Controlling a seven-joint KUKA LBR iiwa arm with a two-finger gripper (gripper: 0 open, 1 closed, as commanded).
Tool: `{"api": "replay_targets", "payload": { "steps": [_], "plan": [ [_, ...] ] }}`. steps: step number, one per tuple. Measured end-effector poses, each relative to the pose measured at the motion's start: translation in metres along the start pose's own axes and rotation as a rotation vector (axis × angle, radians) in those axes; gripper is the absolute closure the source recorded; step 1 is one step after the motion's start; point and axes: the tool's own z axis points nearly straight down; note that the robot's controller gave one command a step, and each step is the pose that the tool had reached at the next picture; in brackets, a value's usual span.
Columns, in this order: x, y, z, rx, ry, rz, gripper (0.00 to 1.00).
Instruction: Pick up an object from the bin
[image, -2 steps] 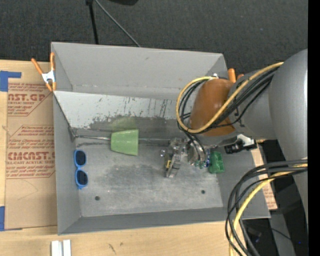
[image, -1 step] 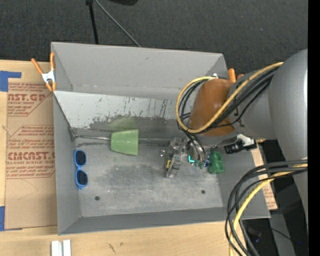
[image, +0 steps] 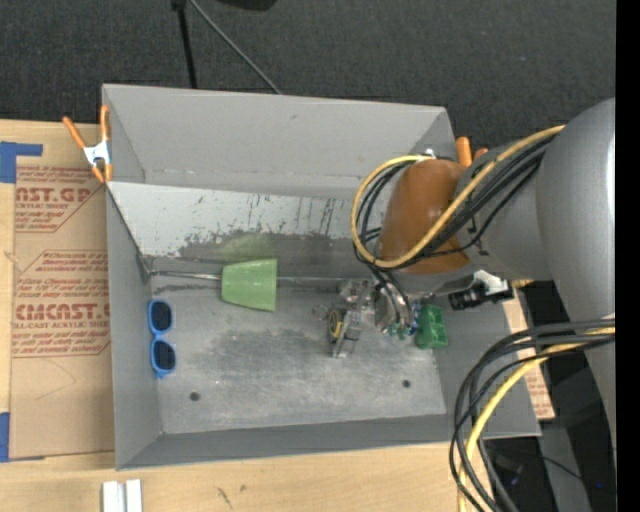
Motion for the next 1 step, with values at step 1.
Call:
{"api": "replay_targets", "payload": {
  "steps": [1],
  "plan": [
    [0.0082, -0.0160, -0.1635, -0.002, -0.009, 0.007, 1.00]
  ]
}}
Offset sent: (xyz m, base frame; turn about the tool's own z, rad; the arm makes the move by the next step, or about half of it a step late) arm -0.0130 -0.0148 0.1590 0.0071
